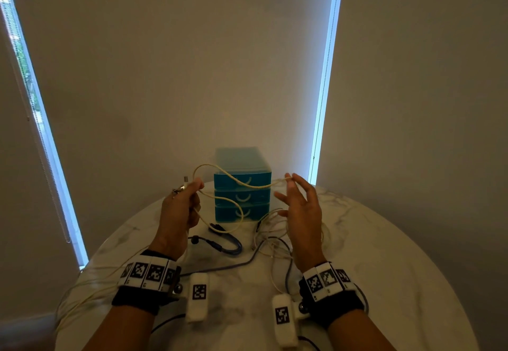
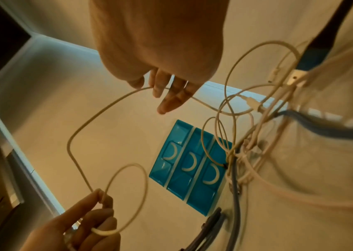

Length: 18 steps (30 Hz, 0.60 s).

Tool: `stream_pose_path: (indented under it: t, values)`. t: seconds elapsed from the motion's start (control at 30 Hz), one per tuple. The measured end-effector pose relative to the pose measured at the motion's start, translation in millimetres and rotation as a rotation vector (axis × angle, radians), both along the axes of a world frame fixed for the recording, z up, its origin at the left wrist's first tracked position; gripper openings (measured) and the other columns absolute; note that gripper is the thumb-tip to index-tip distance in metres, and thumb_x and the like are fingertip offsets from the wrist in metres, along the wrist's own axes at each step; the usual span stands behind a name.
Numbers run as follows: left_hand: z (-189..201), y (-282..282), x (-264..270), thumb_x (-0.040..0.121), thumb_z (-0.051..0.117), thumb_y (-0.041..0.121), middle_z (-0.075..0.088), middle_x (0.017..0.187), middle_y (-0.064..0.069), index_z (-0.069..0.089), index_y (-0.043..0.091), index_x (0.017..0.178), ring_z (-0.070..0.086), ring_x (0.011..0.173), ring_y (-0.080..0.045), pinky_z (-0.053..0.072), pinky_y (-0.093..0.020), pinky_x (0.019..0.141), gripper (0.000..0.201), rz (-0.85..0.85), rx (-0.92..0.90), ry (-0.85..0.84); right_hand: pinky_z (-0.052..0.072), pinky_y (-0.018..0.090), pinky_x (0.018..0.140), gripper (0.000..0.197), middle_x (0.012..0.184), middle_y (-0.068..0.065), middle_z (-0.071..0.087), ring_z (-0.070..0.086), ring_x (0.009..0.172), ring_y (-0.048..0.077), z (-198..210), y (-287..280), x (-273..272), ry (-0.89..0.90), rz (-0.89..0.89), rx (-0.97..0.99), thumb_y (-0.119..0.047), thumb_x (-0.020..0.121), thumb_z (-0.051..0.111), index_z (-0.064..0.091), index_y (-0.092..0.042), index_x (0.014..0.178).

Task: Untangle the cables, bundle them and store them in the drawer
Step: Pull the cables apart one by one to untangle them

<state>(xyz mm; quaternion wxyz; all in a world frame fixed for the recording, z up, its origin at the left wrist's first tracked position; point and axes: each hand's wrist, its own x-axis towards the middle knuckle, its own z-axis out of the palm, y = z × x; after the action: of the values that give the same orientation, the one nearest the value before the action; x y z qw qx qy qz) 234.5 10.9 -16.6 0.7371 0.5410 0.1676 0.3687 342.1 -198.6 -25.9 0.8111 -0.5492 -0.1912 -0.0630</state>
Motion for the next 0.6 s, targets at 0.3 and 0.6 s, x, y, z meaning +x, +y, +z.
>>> stream_pose_path:
  t: [0.3, 0.6]
  values:
    - [1, -22, -2, 0.084, 0.075, 0.073, 0.05, 0.054, -0.001, 0.076, 0.018, 0.071, 0.04, 0.048, -0.018, 0.034, -0.031, 0.053, 0.057, -0.055, 0.365, 0.31, 0.063, 0.029, 0.07, 0.032, 0.101, 0.004, 0.082, 0.08, 0.09, 0.02, -7, 12, -18, -0.051, 0.149, -0.07, -0.017, 0.095, 0.08, 0.062, -0.014, 0.121]
    - [7, -28, -11, 0.084, 0.065, 0.081, 0.048, 0.055, 0.004, 0.086, 0.032, 0.09, 0.043, 0.051, -0.014, 0.034, -0.027, 0.048, 0.053, -0.174, 0.519, 0.365, 0.062, 0.028, 0.075, 0.021, 0.102, 0.019, 0.078, 0.078, 0.082, 0.022, -26, 27, -27, -0.12, 0.383, -0.187, -0.002, 0.098, 0.072, 0.06, 0.001, 0.115]
